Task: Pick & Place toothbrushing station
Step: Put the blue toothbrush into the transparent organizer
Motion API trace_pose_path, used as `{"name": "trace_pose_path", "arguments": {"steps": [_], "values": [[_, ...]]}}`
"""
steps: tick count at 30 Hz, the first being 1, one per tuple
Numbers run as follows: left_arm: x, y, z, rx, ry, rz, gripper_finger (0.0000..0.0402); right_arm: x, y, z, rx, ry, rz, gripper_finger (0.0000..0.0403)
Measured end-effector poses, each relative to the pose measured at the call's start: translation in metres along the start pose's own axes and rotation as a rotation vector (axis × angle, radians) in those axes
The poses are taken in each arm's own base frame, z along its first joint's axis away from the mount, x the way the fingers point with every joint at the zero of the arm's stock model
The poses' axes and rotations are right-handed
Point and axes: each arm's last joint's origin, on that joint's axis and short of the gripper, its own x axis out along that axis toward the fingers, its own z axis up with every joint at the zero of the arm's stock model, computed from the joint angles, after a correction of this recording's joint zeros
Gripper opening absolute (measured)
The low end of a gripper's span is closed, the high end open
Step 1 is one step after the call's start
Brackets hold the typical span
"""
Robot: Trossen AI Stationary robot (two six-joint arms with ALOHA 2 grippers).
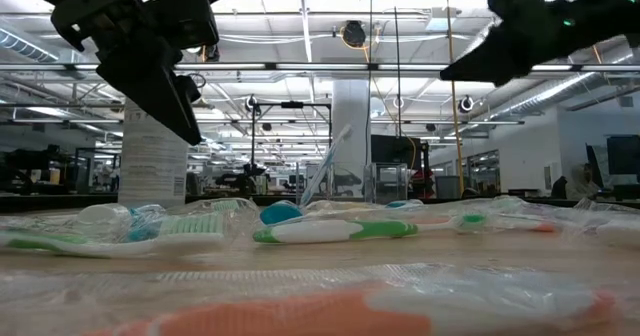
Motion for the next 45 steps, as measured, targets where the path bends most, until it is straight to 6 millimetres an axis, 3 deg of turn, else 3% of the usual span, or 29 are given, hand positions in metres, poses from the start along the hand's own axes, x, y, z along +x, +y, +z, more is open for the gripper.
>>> {"name": "trace_pose_path", "arguments": {"steps": [2,5,10,17,22,35,45], "values": [[0.0,0.0,0.0,0.0,0.0,0.0,0.0175,0.014,0.004,0.004,-0.01,0.096,-0.073,0.0006],[0.0,0.0,0.0,0.007,0.001,0.0,0.0175,0.032,0.007,-0.005,-0.061,0.249,-0.159,0.0019],[0.0,0.0,0.0,0.036,0.002,0.0,0.0175,0.05,0.005,-0.019,-0.022,0.356,-0.217,0.0072],[0.0,0.0,0.0,0.038,0.003,0.0,0.0175,0.046,-0.005,-0.042,0.227,0.609,-0.213,0.0155],[0.0,0.0,0.0,0.084,0.003,-0.001,0.0175,0.039,-0.008,-0.059,0.433,0.754,-0.211,0.0179],[0.0,0.0,0.0,0.105,0.001,-0.001,0.0175,0.038,-0.018,-0.089,0.503,0.75,-0.301,0.0152],[0.0,0.001,0.0,0.19,0.001,0.001,0.0175,0.043,-0.017,-0.098,0.489,0.741,-0.326,0.0056]]}}
